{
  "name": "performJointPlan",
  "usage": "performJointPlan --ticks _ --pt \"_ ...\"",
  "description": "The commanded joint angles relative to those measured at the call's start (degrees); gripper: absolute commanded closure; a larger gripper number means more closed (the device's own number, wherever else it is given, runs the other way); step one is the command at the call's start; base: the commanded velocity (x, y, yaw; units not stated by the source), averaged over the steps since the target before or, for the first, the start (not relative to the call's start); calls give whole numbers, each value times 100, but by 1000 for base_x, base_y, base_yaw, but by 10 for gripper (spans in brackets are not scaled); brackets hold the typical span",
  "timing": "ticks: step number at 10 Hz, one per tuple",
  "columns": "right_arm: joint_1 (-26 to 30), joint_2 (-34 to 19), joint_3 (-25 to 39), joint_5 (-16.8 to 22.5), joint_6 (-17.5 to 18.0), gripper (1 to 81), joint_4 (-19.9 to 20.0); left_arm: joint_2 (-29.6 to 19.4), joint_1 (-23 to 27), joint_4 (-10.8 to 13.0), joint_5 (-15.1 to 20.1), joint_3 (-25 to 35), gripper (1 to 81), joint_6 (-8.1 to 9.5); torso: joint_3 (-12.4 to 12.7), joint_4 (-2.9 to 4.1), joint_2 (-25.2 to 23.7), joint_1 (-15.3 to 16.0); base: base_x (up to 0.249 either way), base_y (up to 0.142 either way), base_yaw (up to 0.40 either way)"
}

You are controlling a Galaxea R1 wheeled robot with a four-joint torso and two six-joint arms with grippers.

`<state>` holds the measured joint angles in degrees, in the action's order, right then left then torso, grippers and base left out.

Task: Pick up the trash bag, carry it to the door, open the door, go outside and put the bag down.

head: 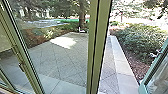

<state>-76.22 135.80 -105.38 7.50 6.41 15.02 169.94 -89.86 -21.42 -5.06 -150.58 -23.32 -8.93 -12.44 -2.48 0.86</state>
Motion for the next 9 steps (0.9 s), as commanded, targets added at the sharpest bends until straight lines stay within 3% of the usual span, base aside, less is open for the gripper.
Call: performJointPlan --ticks 1,2,3,4,5,7,8,9 --pt "110 195 -236 217 -9 10 124 -3 165 59 374 -42 811 -32 0 0 0 0 0 0 0" --pt "102 318 -411 217 -8 10 150 -3 165 59 374 -42 811 -32 0 449 0 0 0 0 0" --pt "93 397 -534 209 -17 10 150 -3 165 76 374 -42 811 -32 0 580 0 -2 0 0 0" --pt "58 511 -632 217 -17 10 133 6 165 121 374 -42 811 -32 0 658 0 -2 0 0 0" --pt "5 599 -764 208 -8 10 133 -3 165 121 374 -42 811 -32 0 820 0 -2 0 0 0" --pt "-109 846 -1089 156 -17 10 115 -12 165 129 374 -42 811 -32 2 1224 0 -2 0 0 0" --pt "-162 985 -1272 120 -17 10 98 -12 174 129 365 -42 811 -24 2 859 0 -2 0 0 0" --pt "-224 1189 -1485 120 -17 10 71 -21 201 138 365 -60 811 -23 2 1030 0 -2 0 0 0"
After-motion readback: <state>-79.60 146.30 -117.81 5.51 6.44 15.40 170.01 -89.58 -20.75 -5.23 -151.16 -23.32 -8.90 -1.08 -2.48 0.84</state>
